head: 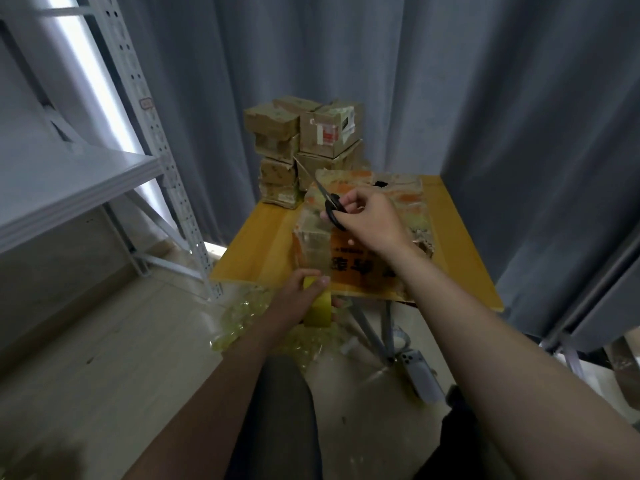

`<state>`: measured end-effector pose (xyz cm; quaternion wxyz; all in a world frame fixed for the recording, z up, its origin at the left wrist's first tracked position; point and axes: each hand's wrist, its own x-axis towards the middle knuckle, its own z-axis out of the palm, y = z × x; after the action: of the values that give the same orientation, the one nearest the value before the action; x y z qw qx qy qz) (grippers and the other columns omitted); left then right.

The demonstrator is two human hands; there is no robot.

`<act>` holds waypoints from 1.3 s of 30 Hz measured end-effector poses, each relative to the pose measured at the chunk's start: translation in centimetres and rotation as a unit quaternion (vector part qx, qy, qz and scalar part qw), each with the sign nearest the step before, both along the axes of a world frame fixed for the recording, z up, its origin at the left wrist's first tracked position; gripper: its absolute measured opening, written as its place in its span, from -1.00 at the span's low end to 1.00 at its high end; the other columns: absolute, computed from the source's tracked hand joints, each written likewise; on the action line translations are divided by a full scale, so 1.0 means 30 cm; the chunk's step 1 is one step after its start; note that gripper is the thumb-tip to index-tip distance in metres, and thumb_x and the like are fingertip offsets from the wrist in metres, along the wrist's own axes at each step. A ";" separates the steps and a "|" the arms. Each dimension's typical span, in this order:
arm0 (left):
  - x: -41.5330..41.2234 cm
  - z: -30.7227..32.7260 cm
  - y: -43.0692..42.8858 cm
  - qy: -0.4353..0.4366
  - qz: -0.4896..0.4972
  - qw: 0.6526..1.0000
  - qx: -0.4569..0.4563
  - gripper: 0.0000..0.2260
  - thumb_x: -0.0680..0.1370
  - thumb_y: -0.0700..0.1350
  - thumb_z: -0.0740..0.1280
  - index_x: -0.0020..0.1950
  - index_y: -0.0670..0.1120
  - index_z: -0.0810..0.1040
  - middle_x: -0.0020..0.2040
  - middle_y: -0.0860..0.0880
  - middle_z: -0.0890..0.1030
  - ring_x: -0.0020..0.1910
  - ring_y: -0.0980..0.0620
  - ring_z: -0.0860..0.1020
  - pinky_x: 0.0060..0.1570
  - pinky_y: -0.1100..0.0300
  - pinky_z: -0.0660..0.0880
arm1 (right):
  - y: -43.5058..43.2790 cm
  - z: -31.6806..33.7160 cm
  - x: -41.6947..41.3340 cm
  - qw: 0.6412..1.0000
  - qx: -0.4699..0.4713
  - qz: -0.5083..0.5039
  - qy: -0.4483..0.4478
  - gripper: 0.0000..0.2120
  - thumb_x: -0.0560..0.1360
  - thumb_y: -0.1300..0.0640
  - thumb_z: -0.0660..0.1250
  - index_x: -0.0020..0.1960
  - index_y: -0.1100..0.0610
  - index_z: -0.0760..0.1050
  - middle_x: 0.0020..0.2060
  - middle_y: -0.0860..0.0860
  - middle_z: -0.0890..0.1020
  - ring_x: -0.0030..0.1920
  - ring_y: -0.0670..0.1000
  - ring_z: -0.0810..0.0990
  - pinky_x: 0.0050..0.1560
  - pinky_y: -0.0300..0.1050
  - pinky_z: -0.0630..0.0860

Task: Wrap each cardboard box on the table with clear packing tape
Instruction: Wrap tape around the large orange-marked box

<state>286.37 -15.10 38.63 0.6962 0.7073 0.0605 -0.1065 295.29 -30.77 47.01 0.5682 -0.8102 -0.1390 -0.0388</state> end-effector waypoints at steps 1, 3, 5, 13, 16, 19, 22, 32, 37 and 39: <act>-0.007 -0.006 0.000 -0.013 0.004 1.000 -0.008 -0.75 0.68 -0.09 0.31 0.32 -0.14 0.42 -0.03 -0.33 0.70 -0.23 -0.22 0.69 -0.25 0.01 0.65 | -0.009 0.011 -0.012 0.999 -0.003 0.033 0.006 -0.69 0.43 0.05 0.62 0.03 0.16 0.59 -0.17 0.06 0.66 -0.31 -0.09 0.63 -0.43 -0.14 0.60; -0.004 -0.018 0.005 -0.030 0.026 0.999 -0.003 -0.75 0.69 -0.13 0.29 0.30 -0.25 0.45 -0.05 -0.35 0.68 -0.32 -0.15 0.67 -0.34 0.05 0.62 | -0.042 0.035 -0.041 0.992 -0.016 0.117 0.037 -0.68 0.42 0.10 0.62 0.05 0.18 0.59 -0.13 0.05 0.64 -0.30 -0.01 0.63 -0.42 -0.08 0.64; 0.004 -0.008 0.004 -0.027 0.045 0.999 0.007 -0.71 0.69 -0.11 0.30 0.25 -0.33 0.49 -0.15 -0.29 0.69 -0.39 -0.12 0.64 -0.39 0.08 0.60 | -0.090 0.047 -0.078 0.976 -0.078 0.186 0.082 -0.64 0.43 0.07 0.62 0.10 0.13 0.55 -0.04 0.06 0.61 -0.24 0.07 0.64 -0.36 -0.02 0.67; 0.073 0.016 -0.010 -0.003 0.050 0.999 0.018 -0.71 0.66 -0.02 0.35 0.09 -0.28 0.60 -0.20 -0.25 0.69 -0.28 -0.20 0.64 -0.09 -0.22 0.63 | -0.257 0.075 -0.145 0.905 -0.311 0.213 0.199 -0.60 0.43 -0.02 0.60 0.13 0.16 0.56 -0.18 0.09 0.62 -0.21 0.02 0.64 -0.05 0.10 0.72; 0.083 0.016 -0.007 0.011 0.052 0.998 0.038 -0.67 0.66 -0.01 0.35 0.20 -0.29 0.56 -0.19 -0.23 0.71 -0.31 -0.17 0.66 -0.15 -0.11 0.64 | -0.276 0.052 -0.131 0.893 -0.342 0.189 0.223 -0.51 0.38 -0.05 0.63 0.16 0.16 0.55 -0.10 0.14 0.67 -0.15 0.05 0.66 0.09 0.14 0.70; 0.085 0.022 -0.005 0.026 0.047 0.998 0.046 -0.66 0.67 -0.03 0.34 0.23 -0.31 0.55 -0.19 -0.25 0.70 -0.36 -0.15 0.65 -0.30 0.02 0.63 | -0.271 0.042 -0.123 0.893 -0.339 0.186 0.231 -0.49 0.37 -0.08 0.63 0.16 0.15 0.56 -0.10 0.16 0.71 -0.13 0.09 0.70 0.12 0.15 0.68; 0.074 0.029 -0.004 0.038 0.047 0.998 0.036 -0.68 0.66 -0.06 0.35 0.23 -0.32 0.54 -0.18 -0.26 0.69 -0.41 -0.11 0.64 -0.41 0.11 0.59 | -0.264 0.046 -0.113 0.895 -0.336 0.177 0.234 -0.50 0.39 -0.10 0.61 0.16 0.17 0.58 -0.21 0.15 0.73 -0.14 0.14 0.73 0.09 0.14 0.69; -0.040 -0.026 0.008 -0.036 0.061 0.998 -0.001 -0.79 0.70 -0.11 0.26 0.18 -0.20 0.60 -0.27 -0.05 0.71 -0.39 0.01 0.66 -0.42 0.16 0.58 | -0.223 0.037 -0.098 0.885 -0.364 0.147 0.249 -0.47 0.39 -0.11 0.62 0.12 0.27 0.62 -0.24 0.24 0.73 -0.21 0.19 0.75 -0.15 0.05 0.72; -0.025 -0.017 0.008 -0.028 0.077 0.997 -0.002 -0.79 0.68 -0.08 0.30 0.10 -0.18 0.67 -0.17 -0.26 0.67 -0.33 -0.10 0.66 -0.32 0.02 0.65 | -0.167 0.043 -0.086 0.883 -0.378 0.152 0.233 -0.49 0.36 -0.17 0.63 0.09 0.19 0.63 -0.29 0.21 0.73 -0.24 0.20 0.75 -0.08 0.13 0.73; -0.017 -0.018 0.009 -0.032 0.079 0.996 0.019 -0.81 0.66 -0.05 0.34 0.02 -0.10 0.71 -0.12 -0.25 0.69 -0.20 -0.18 0.67 -0.11 -0.15 0.68 | -0.151 0.040 -0.084 0.891 -0.372 0.144 0.218 -0.54 0.38 -0.15 0.62 0.06 0.17 0.63 -0.37 0.13 0.72 -0.33 0.13 0.72 -0.20 0.03 0.72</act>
<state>285.88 -14.83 38.09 0.6907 0.7163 0.0956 -0.0277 292.77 -35.30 48.20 0.2404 -0.9215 -0.1310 0.2754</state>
